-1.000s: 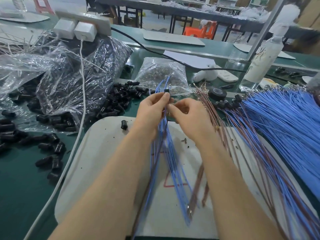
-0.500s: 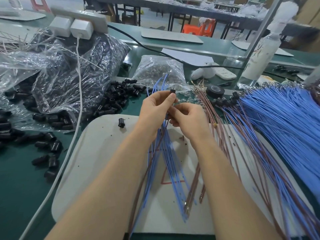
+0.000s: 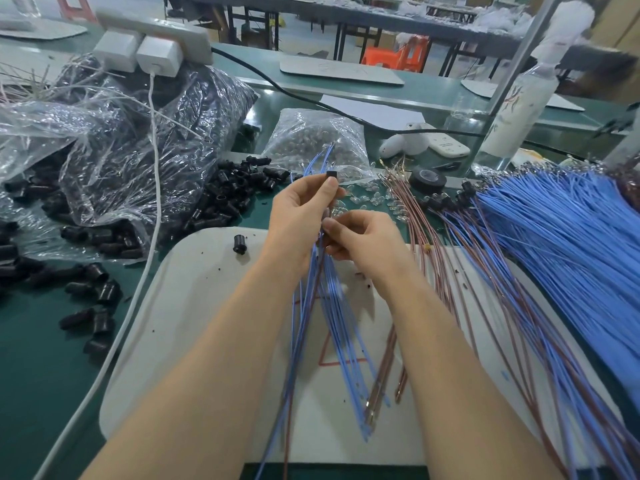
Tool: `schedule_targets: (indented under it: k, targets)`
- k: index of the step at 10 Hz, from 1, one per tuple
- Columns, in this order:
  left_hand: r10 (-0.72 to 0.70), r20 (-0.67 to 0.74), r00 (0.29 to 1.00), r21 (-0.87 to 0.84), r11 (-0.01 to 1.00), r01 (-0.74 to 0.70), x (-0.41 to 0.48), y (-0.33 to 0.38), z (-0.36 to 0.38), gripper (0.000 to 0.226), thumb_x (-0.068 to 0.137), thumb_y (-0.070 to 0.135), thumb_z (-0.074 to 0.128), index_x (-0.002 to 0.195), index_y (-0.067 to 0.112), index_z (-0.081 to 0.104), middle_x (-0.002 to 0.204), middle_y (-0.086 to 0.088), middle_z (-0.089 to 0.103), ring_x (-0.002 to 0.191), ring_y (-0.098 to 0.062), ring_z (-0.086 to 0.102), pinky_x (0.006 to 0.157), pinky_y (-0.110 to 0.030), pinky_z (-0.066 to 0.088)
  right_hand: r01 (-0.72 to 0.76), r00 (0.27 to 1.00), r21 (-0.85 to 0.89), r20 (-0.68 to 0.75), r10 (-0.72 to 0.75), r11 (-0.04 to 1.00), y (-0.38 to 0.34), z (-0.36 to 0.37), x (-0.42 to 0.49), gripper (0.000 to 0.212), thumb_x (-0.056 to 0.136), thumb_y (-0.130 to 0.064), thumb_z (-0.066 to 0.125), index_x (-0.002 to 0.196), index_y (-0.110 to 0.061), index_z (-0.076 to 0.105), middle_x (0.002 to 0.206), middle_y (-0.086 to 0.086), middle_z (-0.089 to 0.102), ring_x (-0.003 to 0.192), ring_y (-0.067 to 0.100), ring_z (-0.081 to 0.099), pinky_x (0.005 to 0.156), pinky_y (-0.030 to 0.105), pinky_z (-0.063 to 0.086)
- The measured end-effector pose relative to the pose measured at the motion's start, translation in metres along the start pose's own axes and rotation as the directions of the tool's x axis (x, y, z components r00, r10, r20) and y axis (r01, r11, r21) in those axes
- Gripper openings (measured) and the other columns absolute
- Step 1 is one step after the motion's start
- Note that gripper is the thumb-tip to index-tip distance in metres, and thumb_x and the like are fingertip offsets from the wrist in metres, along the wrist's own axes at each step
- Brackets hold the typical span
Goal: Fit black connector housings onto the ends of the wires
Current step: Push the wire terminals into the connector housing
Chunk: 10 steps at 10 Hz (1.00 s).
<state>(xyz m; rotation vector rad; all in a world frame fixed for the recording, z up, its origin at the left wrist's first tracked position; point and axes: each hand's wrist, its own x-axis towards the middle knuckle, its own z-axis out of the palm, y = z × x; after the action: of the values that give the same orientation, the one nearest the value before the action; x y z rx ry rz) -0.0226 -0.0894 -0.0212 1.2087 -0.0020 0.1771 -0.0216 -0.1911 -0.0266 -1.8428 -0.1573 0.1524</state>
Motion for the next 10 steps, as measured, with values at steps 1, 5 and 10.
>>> schedule_targets:
  k: [1, 5, 10]
  targets:
    - [0.005, -0.035, 0.999, 0.010, 1.000, -0.005, 0.001, 0.001, -0.001, 0.028, 0.095, 0.005, 0.048, 0.071, 0.018, 0.055, 0.048, 0.017, 0.061, 0.049, 0.010, 0.056, 0.051, -0.005, 0.043, -0.002, 0.999, -0.040, 0.038, 0.004, 0.999, 0.000, 0.000, 0.001, 0.015, 0.095, -0.011, 0.055, 0.091, -0.001, 0.065, 0.067, 0.001, 0.058, 0.060, 0.013, 0.055, 0.058, 0.018, 0.046]
    - [0.119, -0.255, 0.960, 0.203, 0.977, -0.067, 0.020, -0.011, -0.018, 0.007, 0.094, 0.013, 0.057, 0.096, 0.019, 0.060, 0.084, 0.002, 0.067, 0.077, -0.001, 0.060, 0.067, -0.005, 0.044, 0.008, 0.728, -0.437, 0.619, 0.295, 0.900, -0.023, -0.016, -0.026, 0.028, 0.092, -0.026, 0.061, 0.069, -0.012, 0.060, 0.050, -0.004, 0.062, 0.041, 0.004, 0.051, 0.043, 0.013, 0.041]
    - [0.245, 0.000, 0.970, 0.465, 0.859, -0.217, 0.015, -0.020, -0.011, 0.017, 0.092, -0.001, 0.050, 0.105, 0.007, 0.057, 0.096, -0.002, 0.066, 0.093, -0.012, 0.063, 0.088, -0.019, 0.048, -0.147, 0.976, -0.747, -0.215, -0.026, 0.648, 0.011, -0.013, 0.043, 0.031, 0.087, -0.012, 0.057, 0.115, -0.023, 0.063, 0.120, 0.007, 0.059, 0.111, 0.027, 0.054, 0.095, 0.035, 0.046]
